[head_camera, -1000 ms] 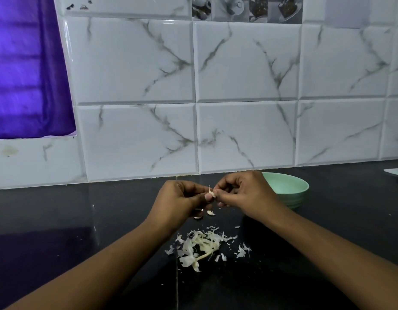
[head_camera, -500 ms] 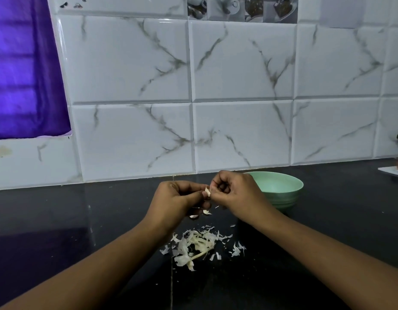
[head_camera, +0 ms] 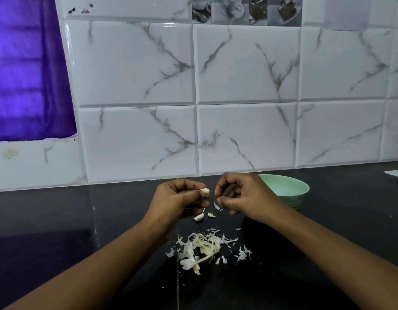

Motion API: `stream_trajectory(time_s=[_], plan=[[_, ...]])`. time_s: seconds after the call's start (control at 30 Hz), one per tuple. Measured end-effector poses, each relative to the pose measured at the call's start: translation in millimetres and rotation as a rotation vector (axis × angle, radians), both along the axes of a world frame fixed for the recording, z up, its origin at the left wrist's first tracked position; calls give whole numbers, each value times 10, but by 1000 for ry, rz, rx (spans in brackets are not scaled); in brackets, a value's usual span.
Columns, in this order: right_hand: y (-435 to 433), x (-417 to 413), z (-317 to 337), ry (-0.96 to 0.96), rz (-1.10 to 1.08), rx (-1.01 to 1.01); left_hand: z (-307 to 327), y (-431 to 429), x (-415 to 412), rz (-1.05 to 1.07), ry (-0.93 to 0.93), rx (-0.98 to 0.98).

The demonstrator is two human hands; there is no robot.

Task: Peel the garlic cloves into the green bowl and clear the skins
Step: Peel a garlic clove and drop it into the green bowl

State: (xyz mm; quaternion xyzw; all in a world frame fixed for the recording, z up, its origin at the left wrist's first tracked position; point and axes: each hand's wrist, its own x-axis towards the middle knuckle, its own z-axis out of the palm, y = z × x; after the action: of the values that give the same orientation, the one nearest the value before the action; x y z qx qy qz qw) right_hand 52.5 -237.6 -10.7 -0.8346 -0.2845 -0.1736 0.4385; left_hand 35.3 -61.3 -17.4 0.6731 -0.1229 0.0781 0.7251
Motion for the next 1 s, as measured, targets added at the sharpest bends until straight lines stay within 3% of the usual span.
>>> stream_trajectory(time_s=[0.17, 0.3, 0.6, 0.9, 1.0], plan=[[37, -29, -10, 90, 60, 99, 1, -5, -8, 7, -17, 22], [47, -23, -33, 54, 48, 137, -4, -9, -19, 19, -57, 79], [54, -18, -39, 55, 14, 88, -30, -25, -14, 31, -131, 162], [114, -43, -48, -258, -203, -191, -67, -43, -12, 158, -274, 318], [97, -55, -46, -283, -206, -201, -53, -50, -34, 150, -285, 326]])
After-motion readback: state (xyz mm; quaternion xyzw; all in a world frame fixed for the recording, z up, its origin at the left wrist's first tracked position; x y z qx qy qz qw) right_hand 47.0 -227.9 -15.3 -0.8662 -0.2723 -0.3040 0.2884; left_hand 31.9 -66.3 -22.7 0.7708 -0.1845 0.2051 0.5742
